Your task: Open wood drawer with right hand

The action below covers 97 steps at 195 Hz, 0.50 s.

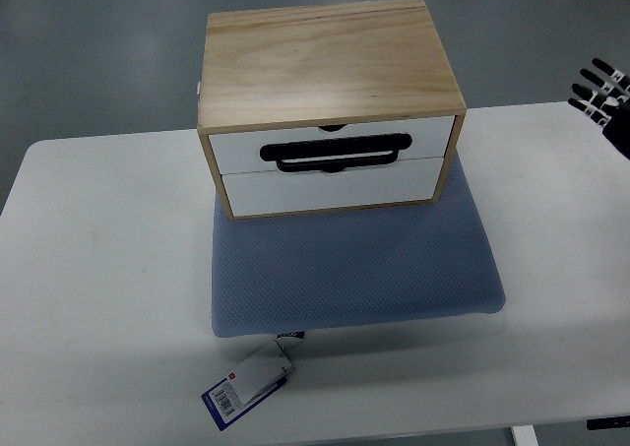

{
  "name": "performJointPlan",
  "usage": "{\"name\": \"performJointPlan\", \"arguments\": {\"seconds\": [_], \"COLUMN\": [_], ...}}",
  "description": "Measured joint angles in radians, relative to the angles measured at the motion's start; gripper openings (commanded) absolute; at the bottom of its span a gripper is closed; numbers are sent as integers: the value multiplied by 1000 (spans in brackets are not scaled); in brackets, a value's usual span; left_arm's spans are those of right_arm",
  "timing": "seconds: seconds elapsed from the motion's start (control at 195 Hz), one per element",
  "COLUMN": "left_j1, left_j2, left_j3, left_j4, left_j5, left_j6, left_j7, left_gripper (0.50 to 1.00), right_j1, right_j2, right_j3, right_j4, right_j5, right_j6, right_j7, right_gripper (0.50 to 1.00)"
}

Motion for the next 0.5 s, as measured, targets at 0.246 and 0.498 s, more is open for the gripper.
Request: {"name": "performJointPlan", "arguments": {"seconds": [0.246,0.498], "left_j1": [0,0], "left_j2": [0,0], "left_j3": [0,0], "left_j4": [0,0], "left_j5": [0,0], "left_j6": [0,0], "left_j7": [0,0], "left_gripper": [1000,1000], "right_j1": [130,356], "right_j2": [-203,-435], "right_j3": [-164,-397], "right_j4": [118,351], "right_j5": [3,-9], "right_j6": [11,45], "right_j7": [5,1], "right_gripper": [928,930]}}
